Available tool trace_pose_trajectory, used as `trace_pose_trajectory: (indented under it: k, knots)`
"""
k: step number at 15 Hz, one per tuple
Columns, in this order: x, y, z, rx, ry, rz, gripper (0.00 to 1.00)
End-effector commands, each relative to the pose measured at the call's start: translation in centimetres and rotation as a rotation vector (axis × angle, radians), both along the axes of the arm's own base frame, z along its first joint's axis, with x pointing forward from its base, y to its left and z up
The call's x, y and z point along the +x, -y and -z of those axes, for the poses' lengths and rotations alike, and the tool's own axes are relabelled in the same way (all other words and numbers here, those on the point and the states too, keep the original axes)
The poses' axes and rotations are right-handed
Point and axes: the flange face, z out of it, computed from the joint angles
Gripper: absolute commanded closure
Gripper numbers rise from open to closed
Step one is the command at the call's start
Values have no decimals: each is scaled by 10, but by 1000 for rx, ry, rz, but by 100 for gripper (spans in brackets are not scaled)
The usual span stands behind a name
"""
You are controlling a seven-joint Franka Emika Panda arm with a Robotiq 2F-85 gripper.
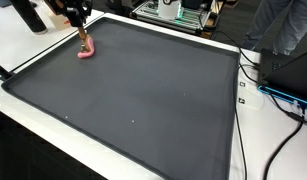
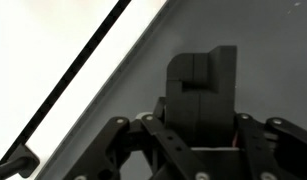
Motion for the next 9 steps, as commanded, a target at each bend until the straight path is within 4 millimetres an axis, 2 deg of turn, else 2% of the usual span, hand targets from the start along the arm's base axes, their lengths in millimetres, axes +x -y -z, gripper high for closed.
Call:
trace_pose_trajectory:
  k: [1,9]
  knots:
    - [-30,18,20,-32,-102,53,76]
    - [-48,31,19,-48,-155,73,76]
